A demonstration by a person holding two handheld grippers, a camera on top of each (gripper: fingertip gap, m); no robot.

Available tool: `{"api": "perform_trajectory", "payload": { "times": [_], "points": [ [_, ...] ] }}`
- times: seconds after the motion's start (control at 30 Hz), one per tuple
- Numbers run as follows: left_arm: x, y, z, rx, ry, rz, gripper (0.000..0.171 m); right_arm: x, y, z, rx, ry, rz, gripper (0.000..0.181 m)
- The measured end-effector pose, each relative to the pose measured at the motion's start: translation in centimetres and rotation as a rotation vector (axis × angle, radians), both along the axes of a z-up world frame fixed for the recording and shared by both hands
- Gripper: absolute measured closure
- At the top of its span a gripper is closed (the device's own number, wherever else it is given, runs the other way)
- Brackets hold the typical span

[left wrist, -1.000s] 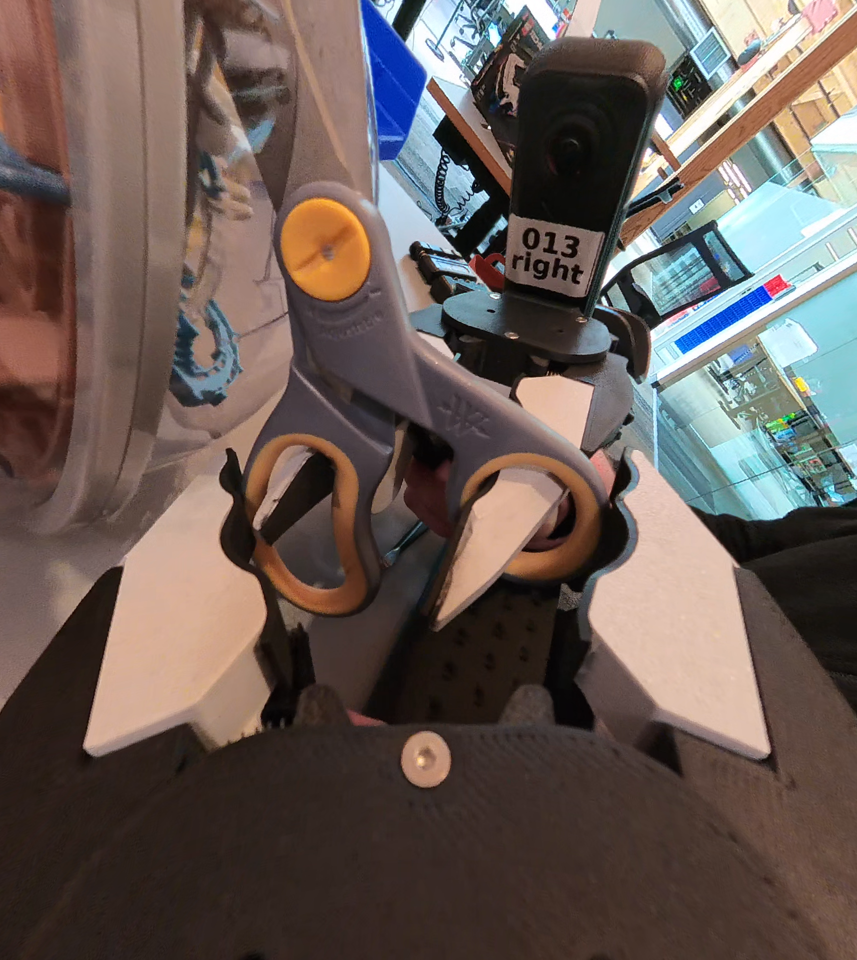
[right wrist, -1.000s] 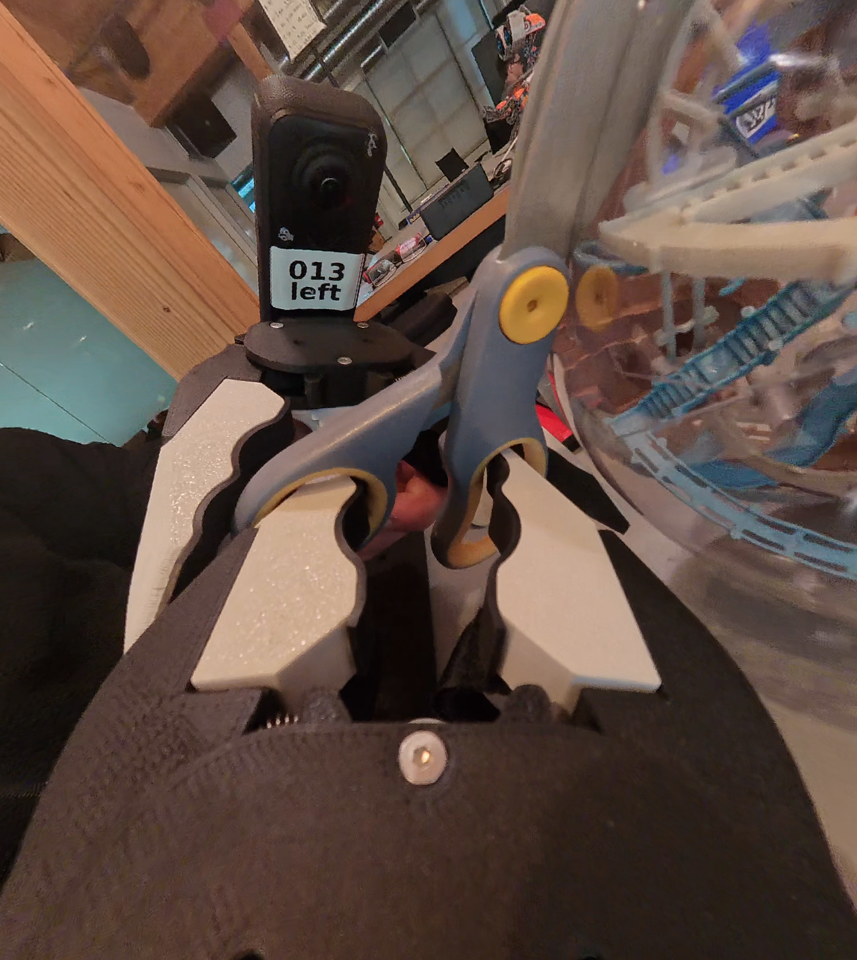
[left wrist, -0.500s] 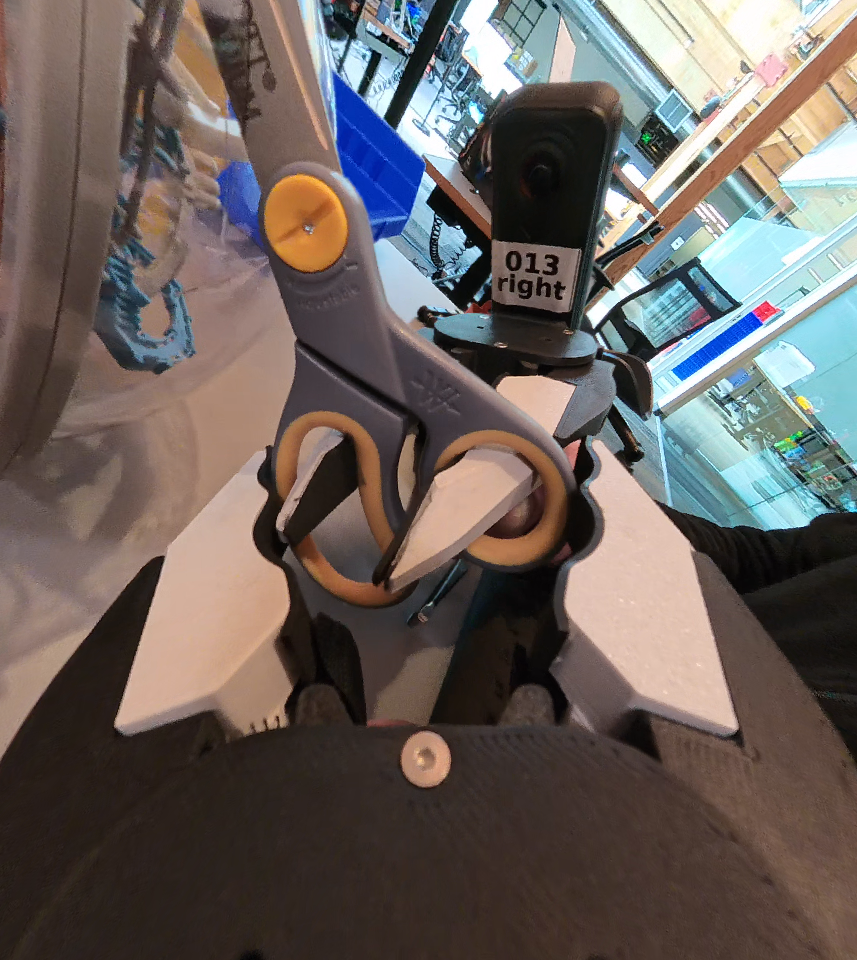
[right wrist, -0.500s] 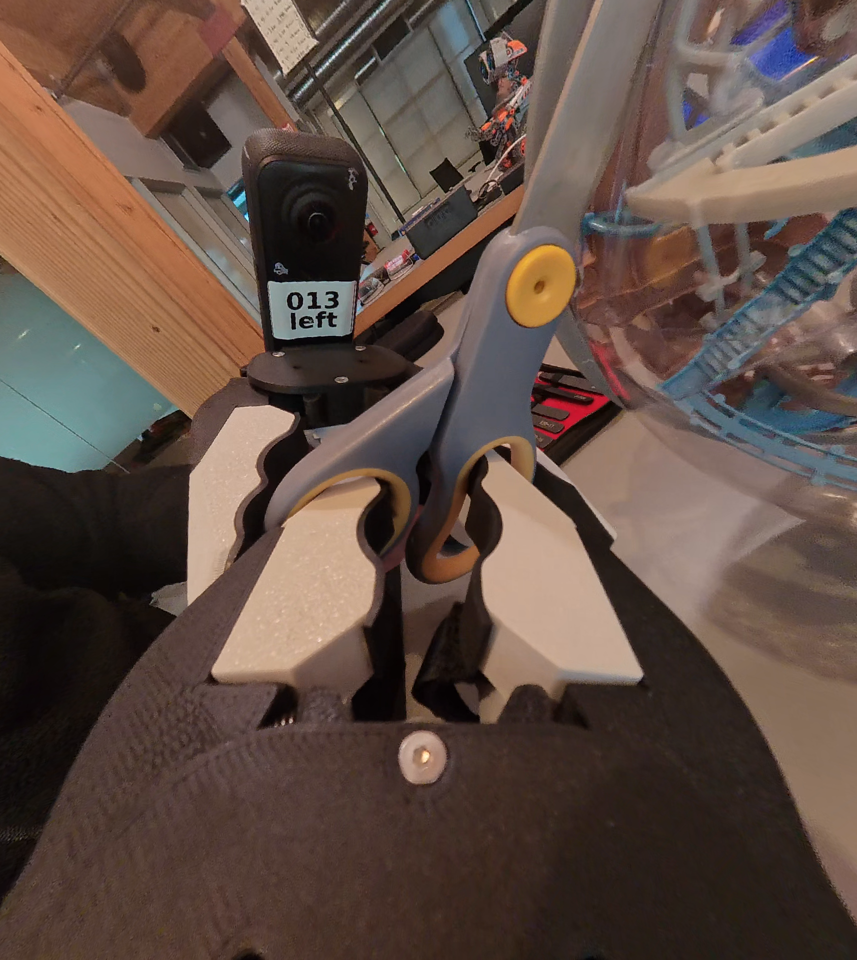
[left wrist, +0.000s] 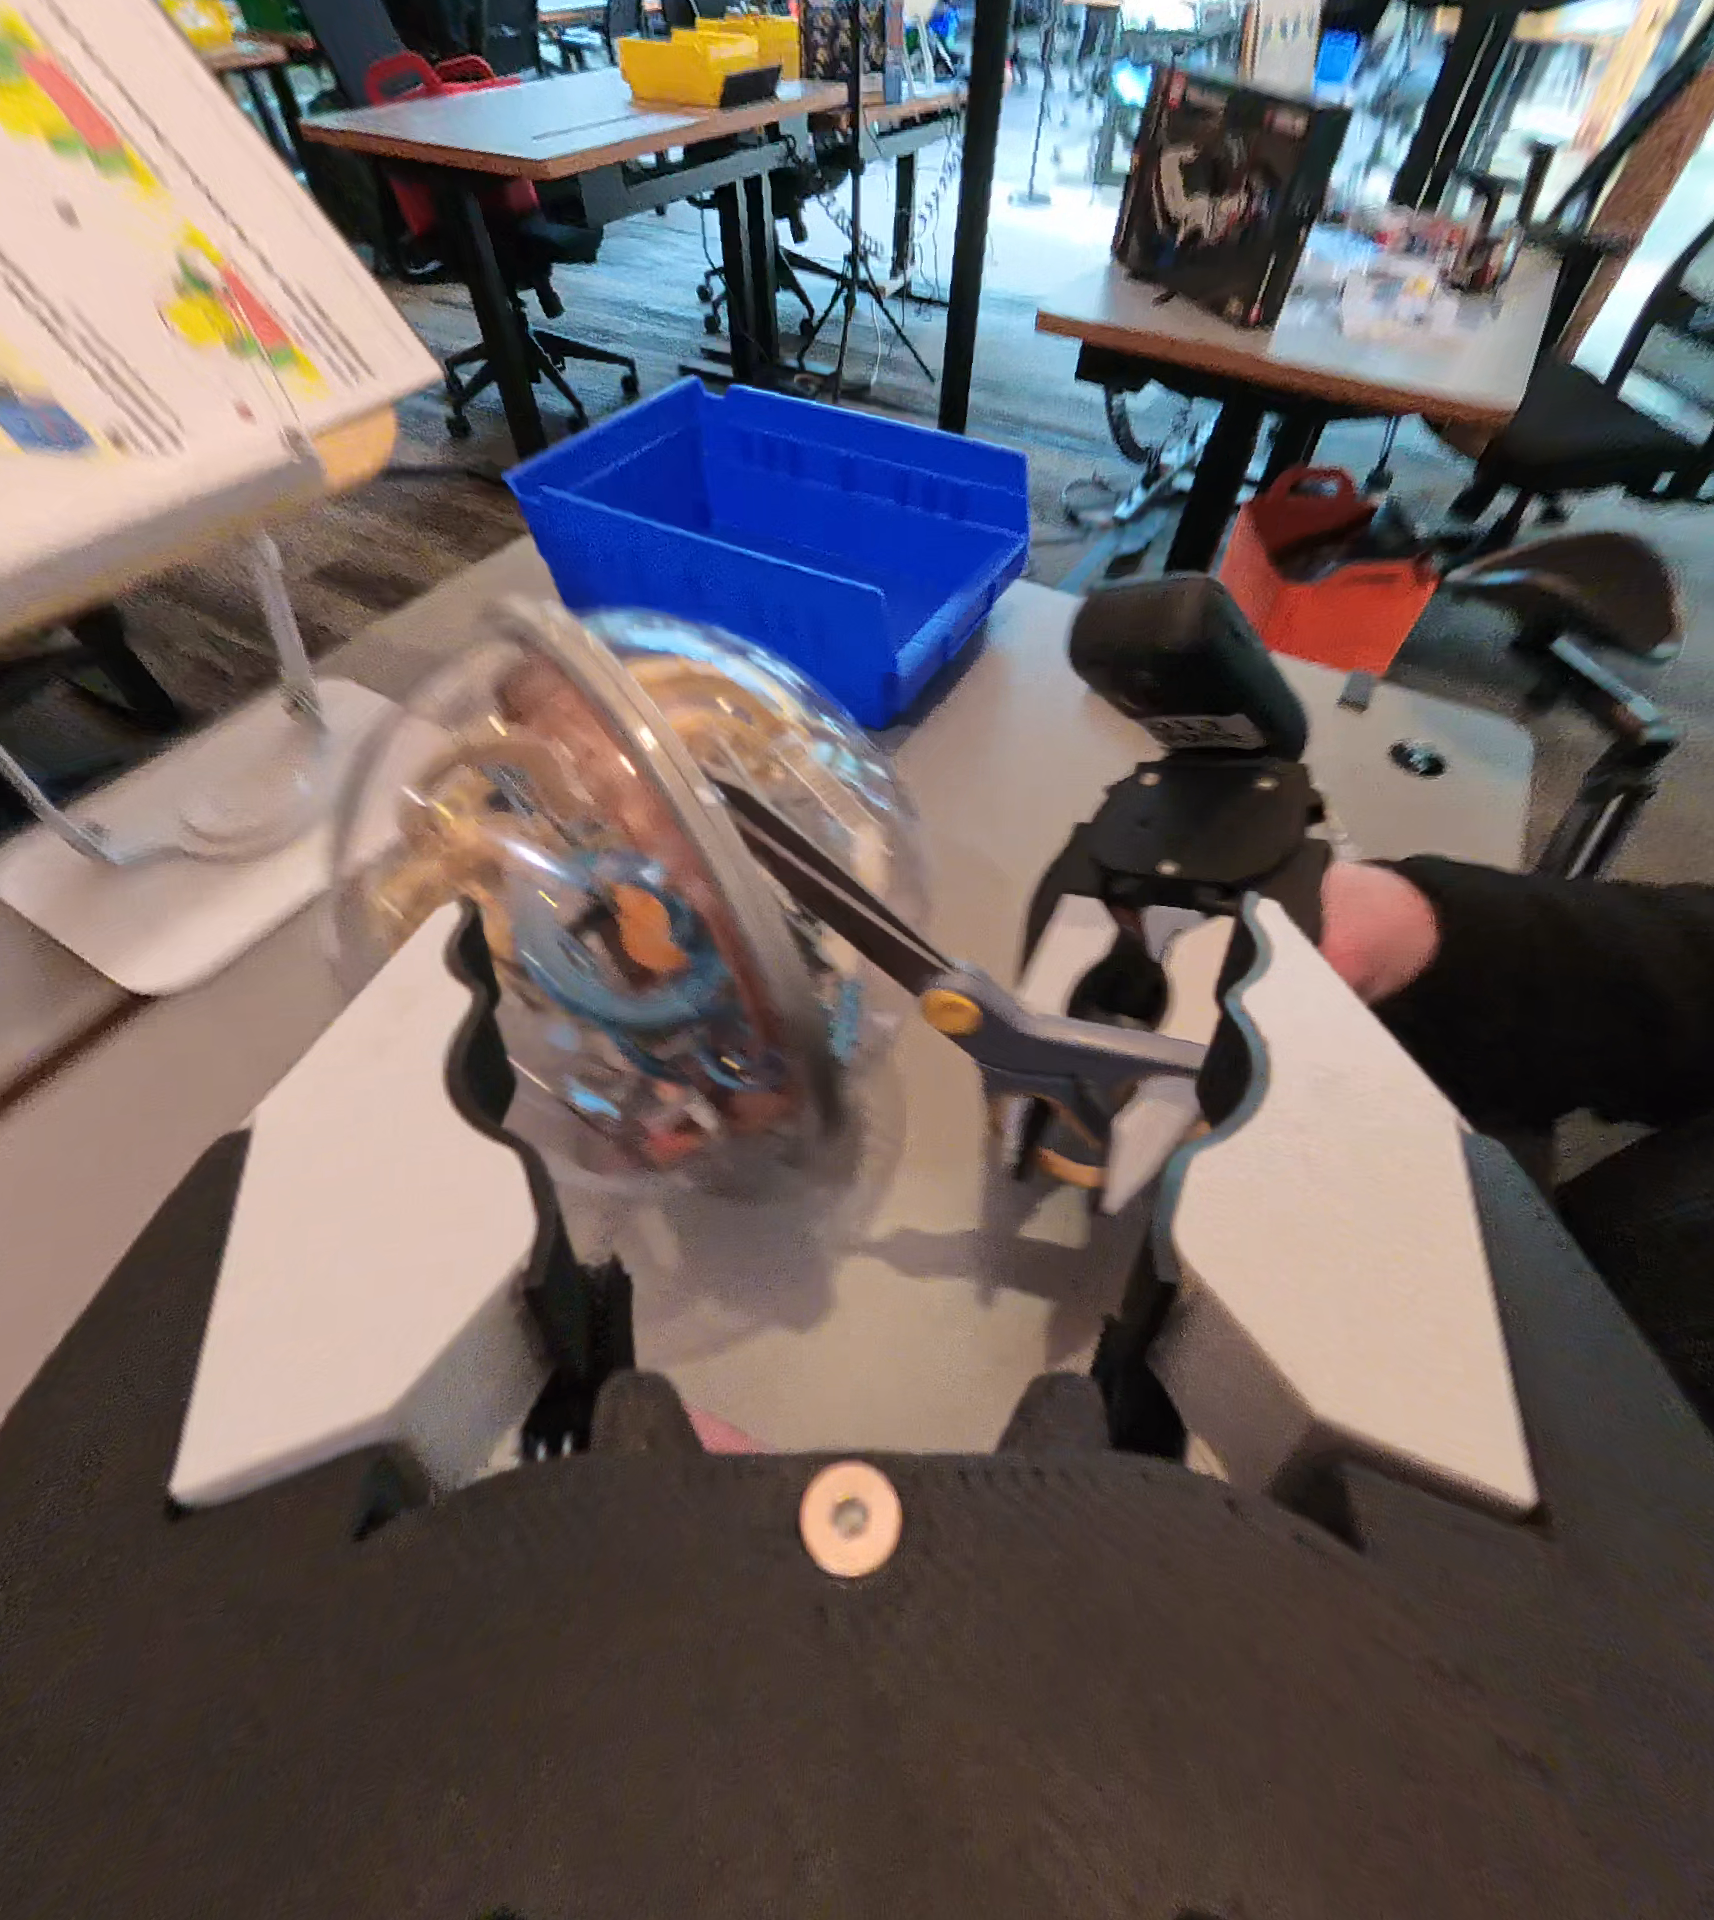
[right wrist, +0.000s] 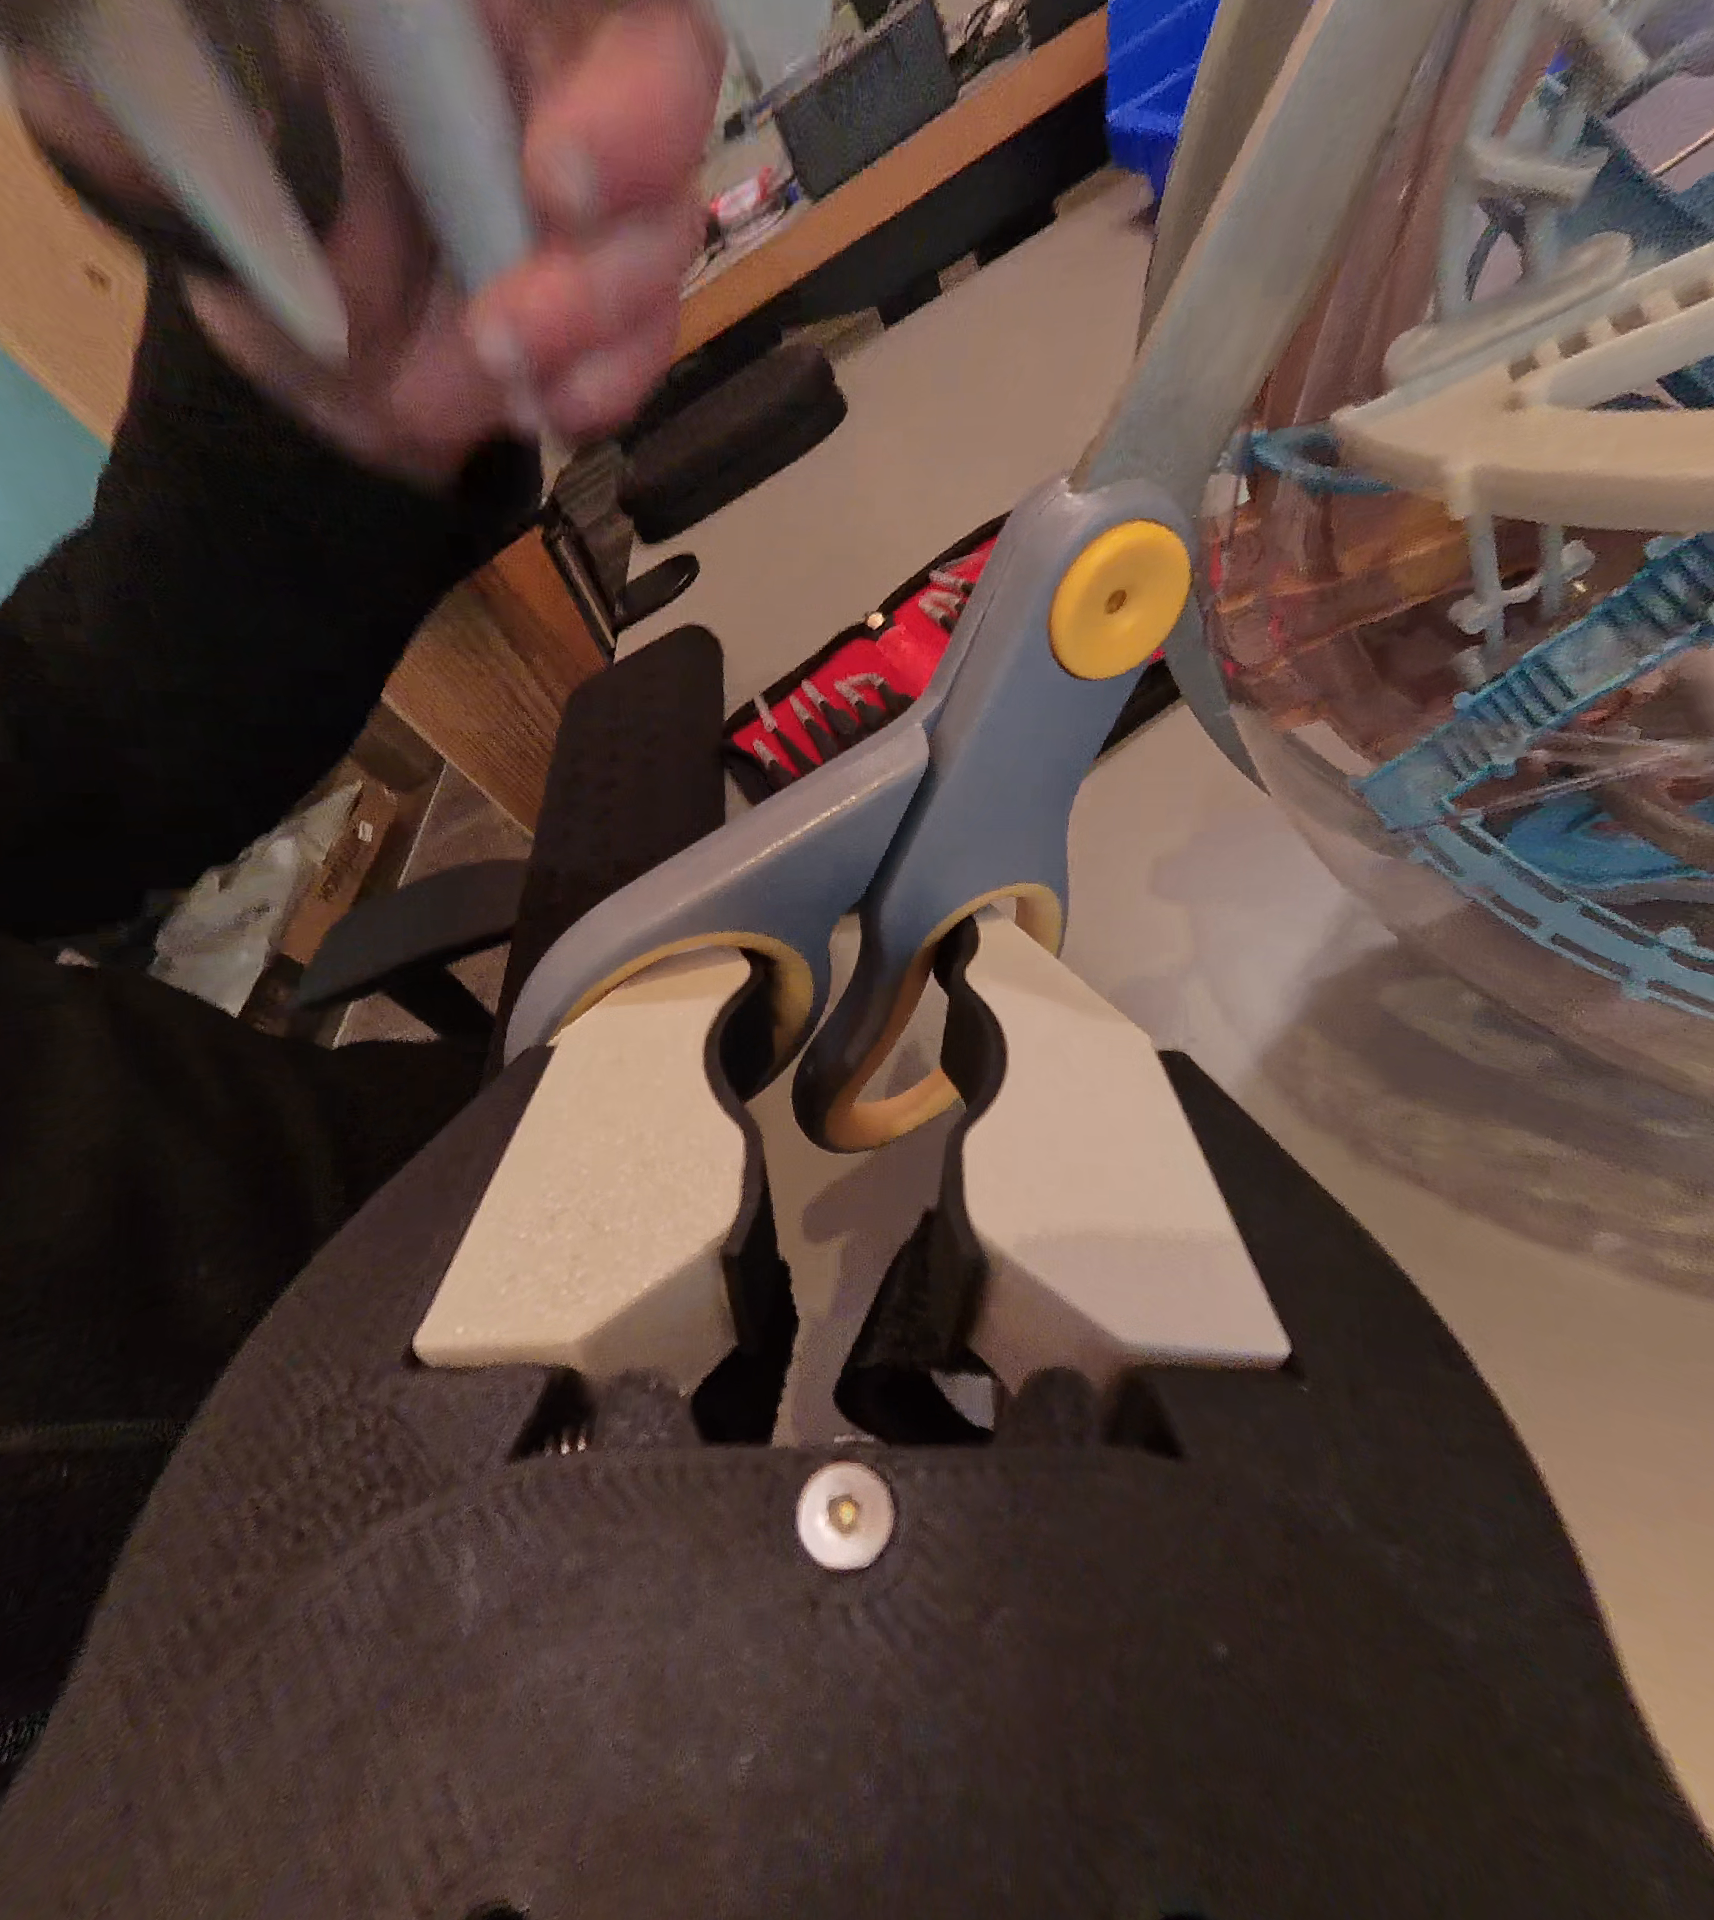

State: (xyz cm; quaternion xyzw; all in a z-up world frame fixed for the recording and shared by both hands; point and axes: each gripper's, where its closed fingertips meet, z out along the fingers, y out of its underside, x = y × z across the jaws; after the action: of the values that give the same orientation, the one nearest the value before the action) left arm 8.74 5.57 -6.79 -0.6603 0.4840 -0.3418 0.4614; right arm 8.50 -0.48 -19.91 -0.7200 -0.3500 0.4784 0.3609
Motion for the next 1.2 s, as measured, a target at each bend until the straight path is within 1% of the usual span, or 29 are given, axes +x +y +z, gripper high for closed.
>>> {"api": "perform_trajectory", "payload": {
  "times": [0.07,0.1,0.17,0.2,0.23,0.27,0.33,0.37,0.43,0.5,0.63,0.7,0.77,0.83,0.9,1.03,1.1,1.2],
  "points": [
    [0.5,2.6,1.3,0.052,0.092,-0.049,0.028,0.0,-0.6,-0.7,0.009,-0.046,0.038,0.157],
    [1.1,4.1,2.1,0.064,0.110,-0.066,0.028,0.1,-1.0,-1.2,0.025,-0.090,0.059,0.157],
    [2.7,6.3,2.5,-0.007,0.154,-0.143,0.026,0.4,-1.4,-2.4,0.077,-0.183,0.079,0.157],
    [3.5,7.6,2.4,-0.035,0.176,-0.159,0.026,0.4,-1.7,-2.8,0.093,-0.214,0.092,0.157],
    [4.0,8.6,1.5,-0.085,0.226,-0.174,0.026,0.3,-1.8,-3.1,0.101,-0.231,0.097,0.157],
    [4.2,9.3,0.0,-0.159,0.300,-0.196,0.024,0.2,-1.9,-3.3,0.103,-0.239,0.099,0.157],
    [3.7,10.5,-3.5,-0.241,0.455,-0.204,0.027,0.3,-2.0,-3.5,0.113,-0.256,0.106,0.157],
    [3.4,10.8,-4.9,-0.279,0.503,-0.218,0.022,0.4,-2.0,-3.6,0.119,-0.265,0.112,0.157],
    [3.9,10.4,-5.6,-0.400,0.464,-0.272,0.026,0.7,-2.2,-3.9,0.134,-0.294,0.131,0.157],
    [4.5,9.6,-5.9,-0.468,0.428,-0.330,0.032,0.8,-2.3,-4.1,0.138,-0.294,0.141,0.157],
    [6.1,9.9,-5.9,-0.485,0.296,-0.323,0.030,0.5,-2.1,-3.7,0.128,-0.241,0.123,0.155],
    [6.6,10.4,-5.8,-0.513,0.251,-0.308,0.030,0.5,-2.1,-3.1,0.089,-0.171,0.125,0.154],
    [6.7,10.6,-5.8,-0.549,0.218,-0.299,0.033,0.2,-2.2,-2.1,0.037,-0.079,0.122,0.149],
    [6.7,10.4,-5.7,-0.565,0.181,-0.301,0.036,0.0,-2.5,-1.7,-0.004,-0.020,0.134,0.147],
    [6.7,10.2,-5.7,-0.608,0.118,-0.304,0.040,-0.4,-2.8,-1.0,-0.047,0.051,0.138,0.141],
    [6.4,9.6,-5.9,-0.656,0.008,-0.312,0.044,-0.7,-2.5,-0.7,-0.047,0.069,0.093,0.131],
    [6.3,9.6,-6.1,-0.686,-0.046,-0.318,0.047,-0.8,-2.4,-0.6,-0.051,0.072,0.091,0.117],
    [6.0,10.1,-6.2,-0.710,-0.118,-0.296,0.052,-1.0,-2.4,-0.2,-0.066,0.106,0.080,0.115]
  ]
}}
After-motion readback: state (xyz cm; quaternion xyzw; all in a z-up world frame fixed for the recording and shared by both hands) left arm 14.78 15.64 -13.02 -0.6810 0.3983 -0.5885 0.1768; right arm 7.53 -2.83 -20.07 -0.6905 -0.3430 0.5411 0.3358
